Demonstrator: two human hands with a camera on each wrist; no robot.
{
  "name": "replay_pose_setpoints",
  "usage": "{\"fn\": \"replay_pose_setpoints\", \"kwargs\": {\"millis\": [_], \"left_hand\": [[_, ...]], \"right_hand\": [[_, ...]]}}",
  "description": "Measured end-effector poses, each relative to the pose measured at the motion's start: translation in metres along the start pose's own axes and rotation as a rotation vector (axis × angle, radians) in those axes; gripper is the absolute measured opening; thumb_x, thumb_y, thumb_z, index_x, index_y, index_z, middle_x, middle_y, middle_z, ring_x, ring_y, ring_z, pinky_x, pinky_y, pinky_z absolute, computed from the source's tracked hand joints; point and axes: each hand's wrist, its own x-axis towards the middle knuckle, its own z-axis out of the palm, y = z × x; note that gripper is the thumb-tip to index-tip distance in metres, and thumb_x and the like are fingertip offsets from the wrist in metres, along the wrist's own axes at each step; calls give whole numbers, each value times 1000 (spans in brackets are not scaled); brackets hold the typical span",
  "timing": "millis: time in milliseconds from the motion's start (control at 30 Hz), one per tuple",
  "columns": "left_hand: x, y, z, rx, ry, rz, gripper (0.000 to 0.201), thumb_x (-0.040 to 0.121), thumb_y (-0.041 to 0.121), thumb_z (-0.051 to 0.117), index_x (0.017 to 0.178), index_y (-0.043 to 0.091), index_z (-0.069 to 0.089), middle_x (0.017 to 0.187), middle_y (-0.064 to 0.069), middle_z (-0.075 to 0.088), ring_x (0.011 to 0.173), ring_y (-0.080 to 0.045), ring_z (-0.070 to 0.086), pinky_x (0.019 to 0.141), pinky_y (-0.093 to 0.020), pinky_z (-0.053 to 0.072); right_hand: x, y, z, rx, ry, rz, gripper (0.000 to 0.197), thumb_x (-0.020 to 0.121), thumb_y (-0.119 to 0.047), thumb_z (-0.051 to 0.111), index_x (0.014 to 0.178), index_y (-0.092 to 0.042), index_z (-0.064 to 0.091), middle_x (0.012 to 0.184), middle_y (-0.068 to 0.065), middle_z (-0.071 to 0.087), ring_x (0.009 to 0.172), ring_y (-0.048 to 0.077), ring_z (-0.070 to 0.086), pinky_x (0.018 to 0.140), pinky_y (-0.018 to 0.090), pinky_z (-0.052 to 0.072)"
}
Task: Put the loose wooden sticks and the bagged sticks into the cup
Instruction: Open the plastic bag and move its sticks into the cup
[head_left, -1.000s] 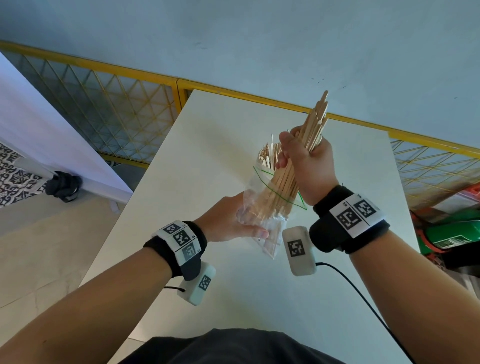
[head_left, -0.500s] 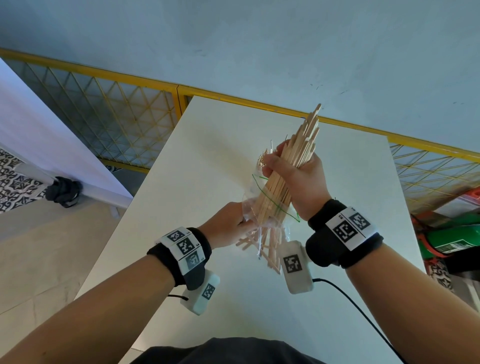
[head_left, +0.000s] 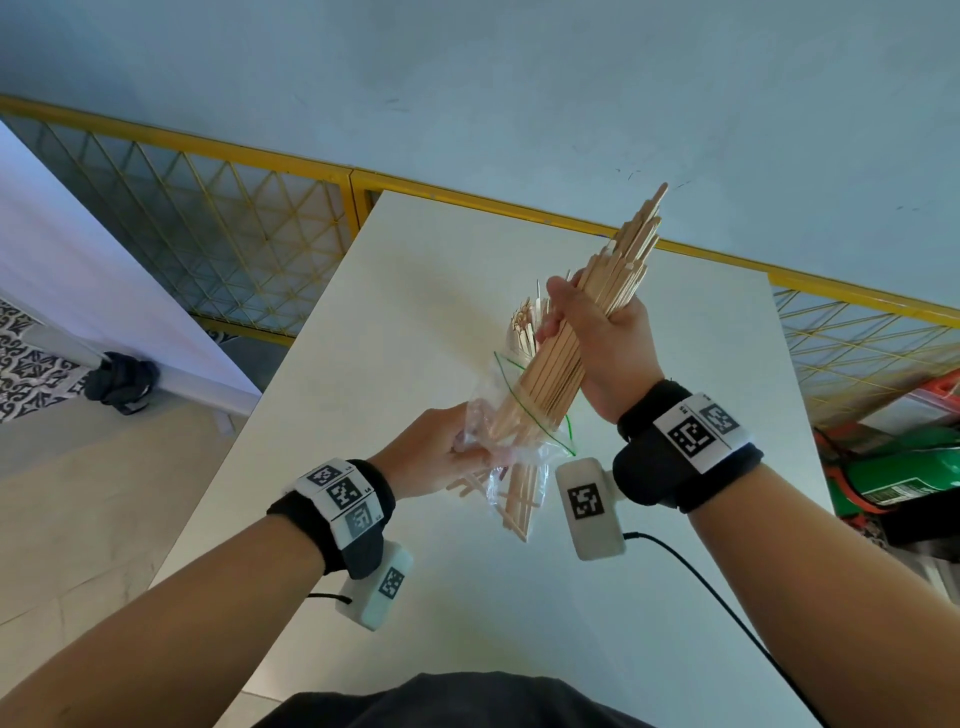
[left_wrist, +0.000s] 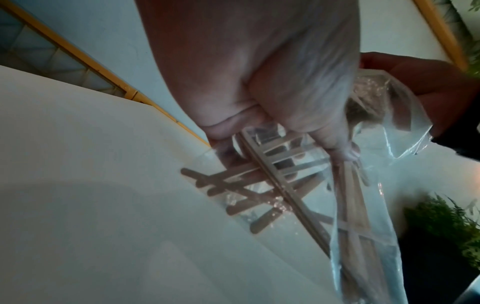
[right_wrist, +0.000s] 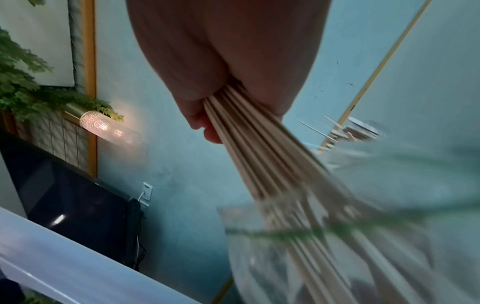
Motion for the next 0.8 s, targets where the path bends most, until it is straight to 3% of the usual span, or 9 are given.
{"fn": "replay_pose_setpoints", "kwargs": {"millis": [100, 200, 300, 433, 533, 667, 700, 800], "left_hand": [[-3, -2, -4, -10, 20, -2, 41, 77, 73, 63, 100, 39, 62, 86, -23, 70, 71, -44, 68, 58, -56, 56], [-1, 2, -7, -15, 27, -4, 53, 76, 75, 62, 106, 32, 61, 92, -17, 72, 77, -36, 70, 66, -52, 57], [2, 15, -8, -43, 18, 4, 58, 75, 65, 66, 115, 24, 56, 104, -1, 74, 91, -20, 72, 80, -48, 57], [8, 24, -6, -79, -42, -30, 67, 70, 69, 70, 121, 30, 54, 112, 3, 72, 102, -17, 70, 91, -48, 54], [8, 22, -6, -142, -1, -47, 62, 73, 57, 76, 124, 29, 56, 114, 9, 72, 104, -7, 69, 94, -39, 54], [5, 21, -10, -170, 49, -55, 48, 76, 36, 83, 116, 21, 60, 103, 13, 72, 94, 7, 66, 85, -17, 48], [6, 22, -12, -163, 58, -63, 45, 76, 34, 84, 112, 21, 61, 100, 12, 72, 93, 7, 65, 85, -16, 47], [9, 27, -14, -174, 78, -58, 46, 72, 40, 85, 112, 30, 64, 103, 18, 72, 99, 0, 66, 93, -30, 51]], "right_hand": [[7, -10, -1, 84, -10, -2, 21, 89, -12, 60, 70, -17, 54, 53, -2, 54, 53, 20, 53, 66, 40, 49], [11, -17, 1, 112, -17, 15, 22, 90, -9, 59, 70, -16, 54, 53, -3, 53, 52, 19, 52, 63, 38, 49], [9, -16, 6, -24, -75, -43, 18, 86, -14, 62, 70, -19, 55, 54, -3, 55, 54, 23, 53, 66, 42, 50], [0, -11, 12, -213, -139, -101, 18, 85, -17, 64, 70, -20, 55, 57, 2, 57, 59, 25, 57, 69, 42, 53], [1, -16, 11, -89, -127, -74, 16, 85, -16, 64, 72, -22, 57, 59, 4, 57, 60, 25, 58, 73, 47, 53], [8, -27, 7, -14, -91, -86, 14, 86, -16, 64, 75, -19, 57, 58, -3, 58, 58, 20, 59, 73, 46, 51], [9, -29, 6, -35, -89, -99, 13, 85, -18, 65, 74, -20, 58, 59, -3, 59, 59, 20, 59, 73, 48, 51], [9, -31, 9, -116, -118, -126, 14, 84, -20, 66, 72, -21, 58, 60, -2, 59, 61, 22, 59, 76, 53, 53]]}}
